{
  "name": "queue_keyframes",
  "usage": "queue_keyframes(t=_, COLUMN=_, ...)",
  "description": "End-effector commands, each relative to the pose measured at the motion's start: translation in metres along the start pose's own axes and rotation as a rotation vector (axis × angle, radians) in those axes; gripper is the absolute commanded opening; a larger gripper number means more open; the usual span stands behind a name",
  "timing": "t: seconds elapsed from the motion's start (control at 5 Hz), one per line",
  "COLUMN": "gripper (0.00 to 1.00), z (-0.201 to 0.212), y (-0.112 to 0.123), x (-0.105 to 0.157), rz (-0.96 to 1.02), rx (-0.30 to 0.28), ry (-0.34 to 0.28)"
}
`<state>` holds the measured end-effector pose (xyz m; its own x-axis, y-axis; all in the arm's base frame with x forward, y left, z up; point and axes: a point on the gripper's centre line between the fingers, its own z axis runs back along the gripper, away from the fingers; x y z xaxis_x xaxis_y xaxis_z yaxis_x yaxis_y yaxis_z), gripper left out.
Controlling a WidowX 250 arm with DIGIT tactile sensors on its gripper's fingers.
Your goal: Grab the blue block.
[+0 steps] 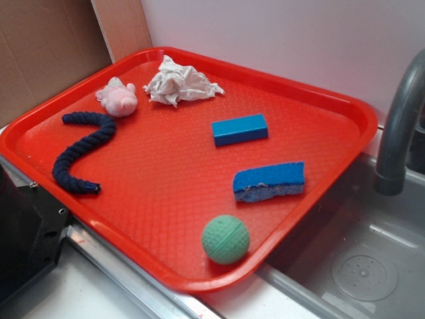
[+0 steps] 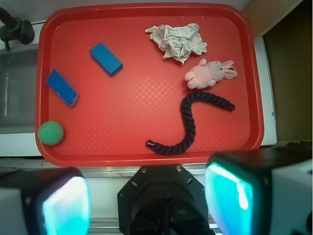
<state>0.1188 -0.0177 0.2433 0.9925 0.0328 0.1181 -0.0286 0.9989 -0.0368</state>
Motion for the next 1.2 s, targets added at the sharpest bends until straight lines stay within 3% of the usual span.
queue_keyframes(t=0.0, gripper=1.0, z=0.0, y=0.0, x=0.0, rz=0.0, rx=0.0, ry=0.0)
queue_keyframes(t=0.2, gripper=1.0, z=-0.053, y=-0.017, x=0.039, rz=-0.074, rx=0.0, ry=-0.007)
queue_keyframes(t=0.6, gripper=1.0, z=-0.109, y=-0.066, x=0.08, rz=-0.241, rx=-0.04, ry=-0.054)
queue_keyframes(t=1.0, gripper=1.0, z=-0.157, y=-0.085, x=0.11, rz=-0.323, rx=0.022, ry=-0.044)
